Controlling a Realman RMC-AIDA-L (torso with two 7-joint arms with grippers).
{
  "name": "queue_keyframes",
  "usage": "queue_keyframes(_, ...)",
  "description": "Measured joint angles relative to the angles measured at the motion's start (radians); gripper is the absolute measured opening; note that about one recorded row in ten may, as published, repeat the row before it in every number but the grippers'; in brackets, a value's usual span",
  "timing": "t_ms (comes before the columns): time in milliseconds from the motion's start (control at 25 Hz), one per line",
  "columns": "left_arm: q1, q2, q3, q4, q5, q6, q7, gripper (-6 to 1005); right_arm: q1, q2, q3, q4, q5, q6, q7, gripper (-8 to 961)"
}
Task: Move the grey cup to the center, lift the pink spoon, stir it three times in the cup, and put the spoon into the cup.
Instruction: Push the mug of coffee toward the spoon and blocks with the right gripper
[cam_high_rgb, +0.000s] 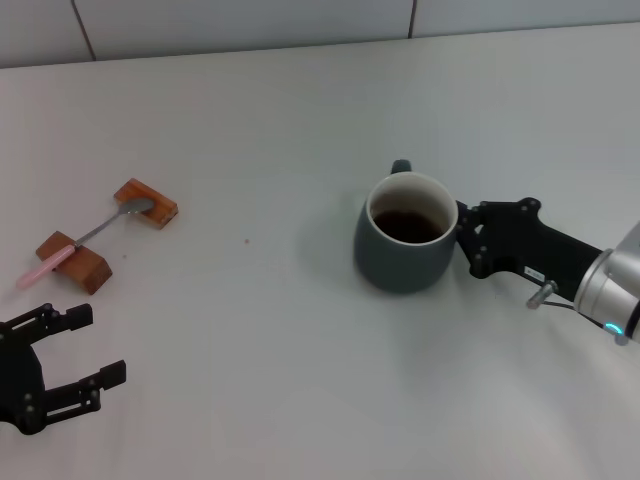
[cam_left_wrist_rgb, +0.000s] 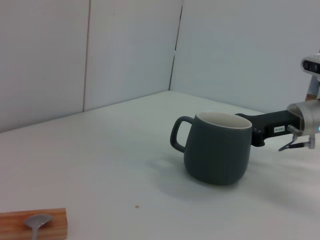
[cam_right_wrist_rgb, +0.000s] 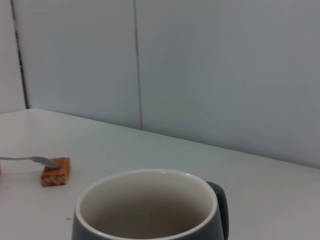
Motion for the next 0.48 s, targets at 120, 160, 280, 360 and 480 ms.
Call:
queue_keyframes(120, 0.004, 0.002, -0.003, 0.007, 0.000, 0.007, -0.001, 802, 0.030, 0.000, -0.012, 0.026, 0.000, 0.011, 0.000, 27)
queue_keyframes(160, 0.004, 0.002, -0.003, 0.007, 0.000, 0.007, -0.001, 802, 0.030, 0.000, -0.012, 0.026, 0.000, 0.011, 0.000, 27)
queue_keyframes(280, 0.007, 0.003, -0.010, 0.011, 0.000, 0.015, -0.001, 802, 0.071, 0.001, -0.014, 0.064, 0.000, 0.042, -0.001, 27)
queue_keyframes(360, 0.008, 0.004, -0.012, 0.012, 0.000, 0.020, -0.001, 801, 0.098, 0.002, -0.015, 0.087, 0.000, 0.062, -0.001, 28)
queue_keyframes(480, 0.010, 0.005, -0.018, 0.014, -0.001, 0.028, -0.001, 801, 0.142, 0.003, -0.015, 0.127, 0.000, 0.095, -0.001, 29)
